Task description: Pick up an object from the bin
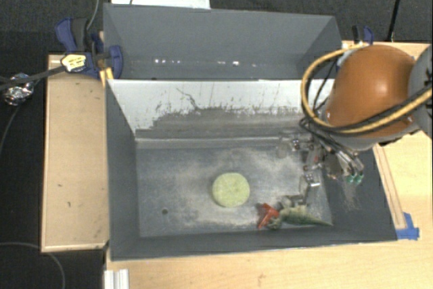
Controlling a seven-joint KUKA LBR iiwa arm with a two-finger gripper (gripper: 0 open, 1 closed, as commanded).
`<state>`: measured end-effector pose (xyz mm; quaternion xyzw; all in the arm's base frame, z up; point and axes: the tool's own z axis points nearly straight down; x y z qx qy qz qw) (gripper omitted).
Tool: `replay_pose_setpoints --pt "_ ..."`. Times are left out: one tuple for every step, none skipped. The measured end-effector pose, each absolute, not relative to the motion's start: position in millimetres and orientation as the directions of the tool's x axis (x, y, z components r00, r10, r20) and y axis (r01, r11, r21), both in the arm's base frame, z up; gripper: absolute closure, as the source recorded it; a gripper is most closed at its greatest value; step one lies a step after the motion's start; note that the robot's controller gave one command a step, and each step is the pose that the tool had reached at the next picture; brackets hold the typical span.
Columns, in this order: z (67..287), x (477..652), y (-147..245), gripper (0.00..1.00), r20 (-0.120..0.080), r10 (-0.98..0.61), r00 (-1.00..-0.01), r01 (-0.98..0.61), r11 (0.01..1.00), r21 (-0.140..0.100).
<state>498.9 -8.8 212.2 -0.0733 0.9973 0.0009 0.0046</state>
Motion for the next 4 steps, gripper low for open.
replay_pose_setpoints --pt "180 488.7 23 0.00 -0.003 -0.170 -0.985 -0.170 0.985 0.000" --pt "160 482.7 14 0.00 -0.008 -0.262 -0.965 -0.262 0.965 0.003" --pt "87 486.1 -52 0.00 -0.009 -0.502 -0.865 -0.501 0.865 -0.005" --pt "64 478.4 -58 1.00 -0.010 -0.456 -0.890 -0.456 0.890 0.001"
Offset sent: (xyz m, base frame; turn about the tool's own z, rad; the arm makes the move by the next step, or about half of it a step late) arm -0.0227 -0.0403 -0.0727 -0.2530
